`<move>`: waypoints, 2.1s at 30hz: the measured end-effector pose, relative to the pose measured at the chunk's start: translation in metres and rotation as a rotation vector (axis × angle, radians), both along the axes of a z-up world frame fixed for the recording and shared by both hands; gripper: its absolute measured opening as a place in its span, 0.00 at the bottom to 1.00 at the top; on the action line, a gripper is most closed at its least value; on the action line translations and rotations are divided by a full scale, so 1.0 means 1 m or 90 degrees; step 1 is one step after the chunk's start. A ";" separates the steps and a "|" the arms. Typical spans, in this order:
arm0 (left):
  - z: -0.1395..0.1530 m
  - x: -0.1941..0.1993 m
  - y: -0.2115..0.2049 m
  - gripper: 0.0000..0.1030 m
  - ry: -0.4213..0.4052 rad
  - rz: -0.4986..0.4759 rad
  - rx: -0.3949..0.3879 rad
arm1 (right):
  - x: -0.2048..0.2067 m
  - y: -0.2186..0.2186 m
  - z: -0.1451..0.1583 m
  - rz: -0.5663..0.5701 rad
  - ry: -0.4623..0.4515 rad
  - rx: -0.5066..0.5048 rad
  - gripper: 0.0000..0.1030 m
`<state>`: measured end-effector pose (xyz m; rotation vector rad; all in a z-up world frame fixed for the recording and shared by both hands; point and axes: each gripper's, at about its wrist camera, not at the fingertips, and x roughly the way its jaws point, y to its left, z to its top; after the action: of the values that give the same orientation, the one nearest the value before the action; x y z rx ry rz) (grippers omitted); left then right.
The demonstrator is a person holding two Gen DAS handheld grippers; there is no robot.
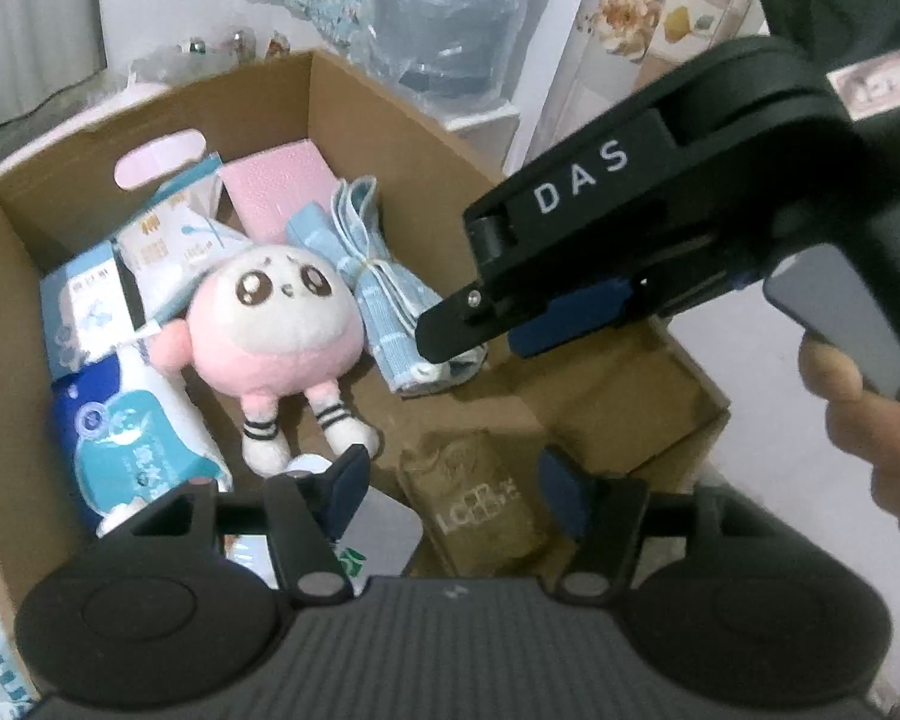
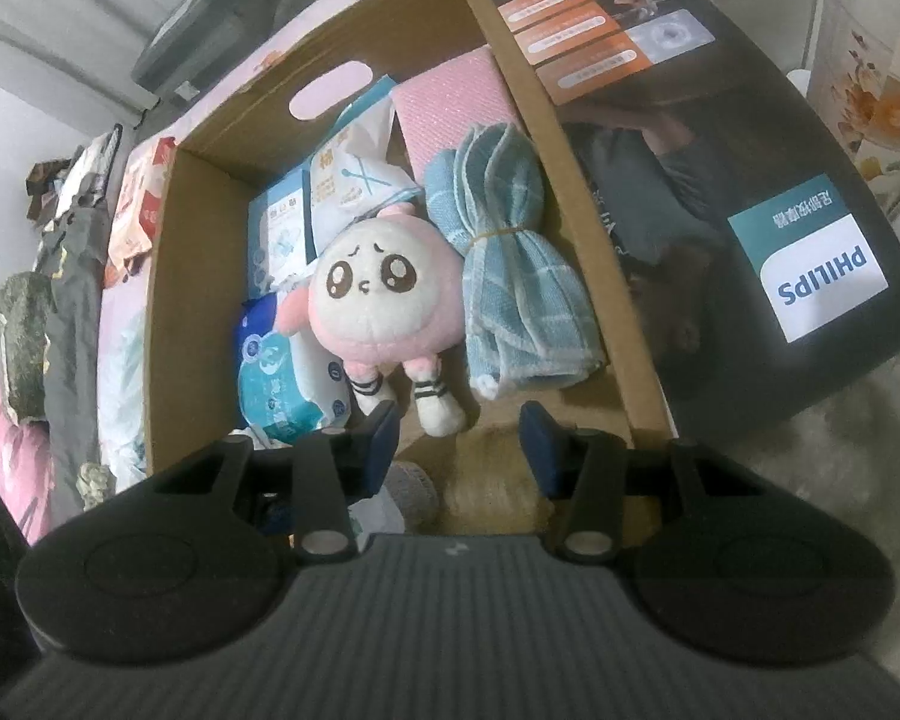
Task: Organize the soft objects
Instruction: 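Carry the gold tissue pack with the right tool into the box, release, then reach the right tool to the green floral scrunchie and grasp it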
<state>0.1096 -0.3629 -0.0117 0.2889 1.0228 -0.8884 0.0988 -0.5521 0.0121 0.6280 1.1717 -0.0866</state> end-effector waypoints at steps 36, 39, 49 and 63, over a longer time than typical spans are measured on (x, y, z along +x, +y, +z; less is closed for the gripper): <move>0.011 -0.007 0.380 0.77 -0.322 0.479 0.160 | 0.153 0.418 0.026 0.449 -0.050 0.178 0.60; -0.008 0.004 0.395 0.73 -0.320 0.503 0.193 | 0.173 0.456 0.000 0.471 -0.013 0.163 0.60; -0.059 0.032 0.425 0.58 -0.254 0.502 0.245 | 0.219 0.543 -0.081 0.505 0.070 0.101 0.47; -0.067 0.037 0.426 0.20 -0.273 0.506 0.253 | 0.223 0.577 -0.095 0.589 0.047 0.052 0.21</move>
<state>0.1470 0.0634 -0.0788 0.3483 0.7967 0.1036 0.3221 0.0245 -0.0825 0.1062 1.4433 0.7280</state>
